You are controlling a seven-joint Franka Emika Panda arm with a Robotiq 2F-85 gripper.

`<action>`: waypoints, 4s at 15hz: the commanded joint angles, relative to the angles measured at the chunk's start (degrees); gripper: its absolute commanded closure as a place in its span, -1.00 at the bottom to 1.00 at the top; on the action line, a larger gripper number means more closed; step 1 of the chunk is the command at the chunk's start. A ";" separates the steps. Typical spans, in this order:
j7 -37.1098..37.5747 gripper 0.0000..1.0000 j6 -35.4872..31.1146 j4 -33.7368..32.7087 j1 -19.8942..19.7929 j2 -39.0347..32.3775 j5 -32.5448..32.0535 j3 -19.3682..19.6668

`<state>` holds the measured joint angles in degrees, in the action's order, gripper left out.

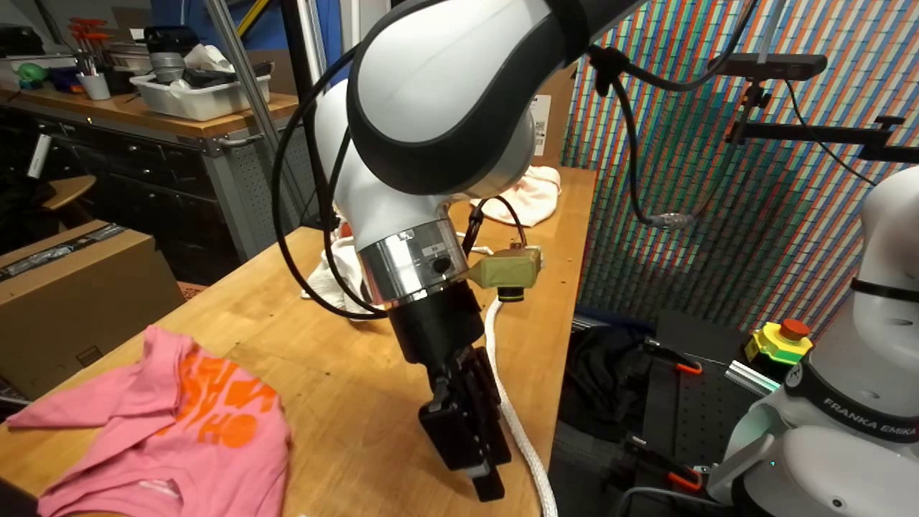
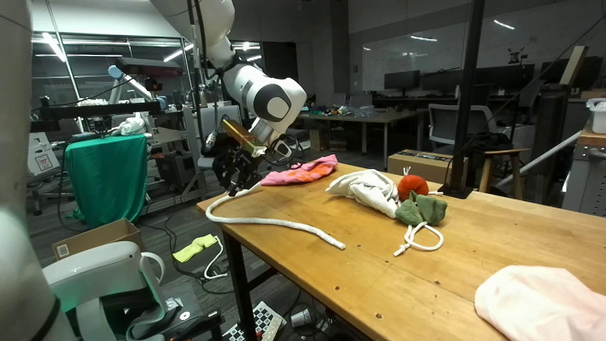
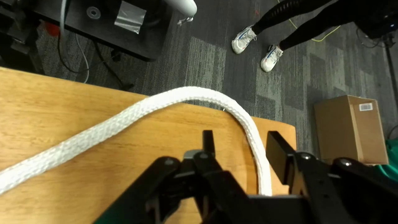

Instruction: Separate the heap of things

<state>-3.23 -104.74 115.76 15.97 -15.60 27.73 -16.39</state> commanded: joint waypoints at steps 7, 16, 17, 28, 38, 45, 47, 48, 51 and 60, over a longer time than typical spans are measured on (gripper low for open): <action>3.47 -1.00 -12.65 0.34 -0.11 5.97 -15.82 2.16; 10.04 -1.00 -32.21 1.01 -3.65 9.14 -30.70 7.27; 12.18 -1.00 -35.15 1.20 -3.75 8.78 -32.59 7.80; 25.53 -1.00 -38.47 -0.36 -2.54 3.29 -43.84 10.33; 28.19 -1.00 -36.62 -6.64 -1.31 -3.77 -44.41 12.38; 28.60 -1.00 -32.97 -14.19 -1.13 -9.78 -42.66 14.53; 28.54 -1.00 -31.39 -15.30 -1.34 -10.88 -41.85 14.73; 28.52 -1.00 -30.80 -15.55 -1.40 -11.32 -41.57 14.88; 28.51 -1.00 -28.96 -16.60 -1.54 -12.82 -40.80 15.24; 28.02 0.16 -25.92 -17.43 -1.45 -13.33 -40.53 15.28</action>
<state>24.84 -132.36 100.32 13.67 -28.53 -13.60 -1.89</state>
